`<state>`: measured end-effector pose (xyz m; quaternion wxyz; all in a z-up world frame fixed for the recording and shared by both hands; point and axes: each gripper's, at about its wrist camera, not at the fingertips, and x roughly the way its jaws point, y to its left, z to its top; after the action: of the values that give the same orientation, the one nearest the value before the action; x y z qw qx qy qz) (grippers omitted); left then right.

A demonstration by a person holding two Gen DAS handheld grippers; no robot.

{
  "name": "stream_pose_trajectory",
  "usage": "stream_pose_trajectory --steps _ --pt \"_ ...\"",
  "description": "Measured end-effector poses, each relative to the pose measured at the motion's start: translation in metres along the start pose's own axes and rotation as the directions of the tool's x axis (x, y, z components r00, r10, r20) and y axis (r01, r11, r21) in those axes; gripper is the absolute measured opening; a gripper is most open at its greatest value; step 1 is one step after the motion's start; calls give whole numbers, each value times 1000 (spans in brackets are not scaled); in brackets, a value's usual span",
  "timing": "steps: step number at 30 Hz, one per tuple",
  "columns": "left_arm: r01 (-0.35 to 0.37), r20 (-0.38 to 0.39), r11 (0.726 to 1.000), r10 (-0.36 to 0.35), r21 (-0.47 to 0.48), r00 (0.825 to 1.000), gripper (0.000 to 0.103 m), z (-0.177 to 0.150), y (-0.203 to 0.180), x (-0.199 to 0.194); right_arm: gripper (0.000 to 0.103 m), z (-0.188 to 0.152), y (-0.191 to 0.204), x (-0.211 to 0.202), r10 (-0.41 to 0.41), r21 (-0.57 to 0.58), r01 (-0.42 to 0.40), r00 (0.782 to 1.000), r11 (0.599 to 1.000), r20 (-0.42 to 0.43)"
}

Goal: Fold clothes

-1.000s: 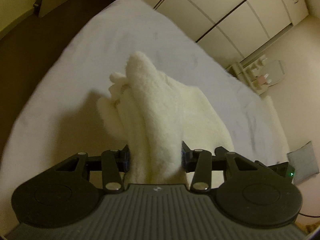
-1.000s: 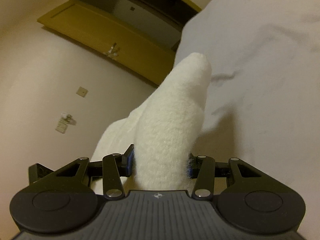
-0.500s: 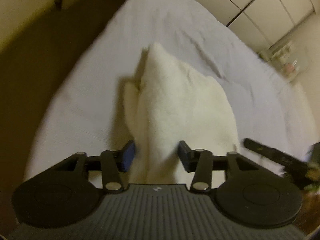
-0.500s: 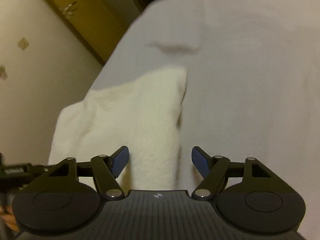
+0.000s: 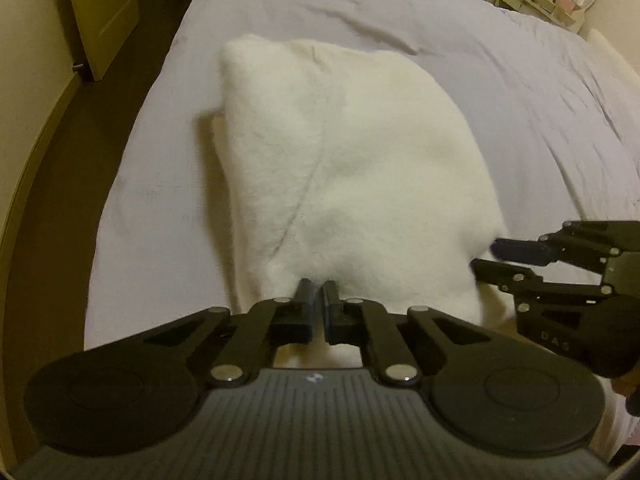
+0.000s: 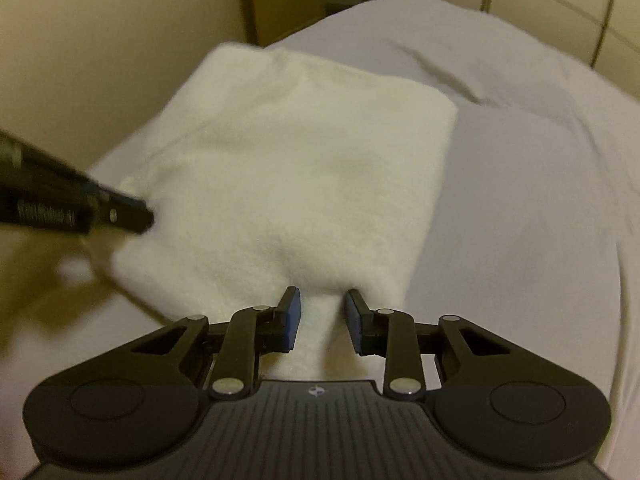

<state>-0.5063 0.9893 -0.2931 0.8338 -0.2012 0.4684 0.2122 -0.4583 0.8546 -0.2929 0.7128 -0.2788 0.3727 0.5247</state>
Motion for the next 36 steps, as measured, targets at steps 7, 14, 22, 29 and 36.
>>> stream_pose_trajectory --steps 7,14,22,29,36 --pt "-32 102 999 27 43 994 6 42 -2 -42 30 33 -39 -23 58 132 -61 998 989 28" --pt "-51 120 999 52 -15 991 8 100 38 22 31 84 -80 25 17 229 -20 1000 973 15" --pt "-35 101 995 45 -99 994 9 96 56 25 34 105 -77 58 75 176 -71 997 982 -17" --pt "28 108 995 -18 -96 994 8 111 53 34 34 89 -46 42 161 90 -158 987 983 -28" --pt "12 110 975 13 -223 994 4 98 58 10 34 87 -44 51 178 81 -173 982 982 -64"
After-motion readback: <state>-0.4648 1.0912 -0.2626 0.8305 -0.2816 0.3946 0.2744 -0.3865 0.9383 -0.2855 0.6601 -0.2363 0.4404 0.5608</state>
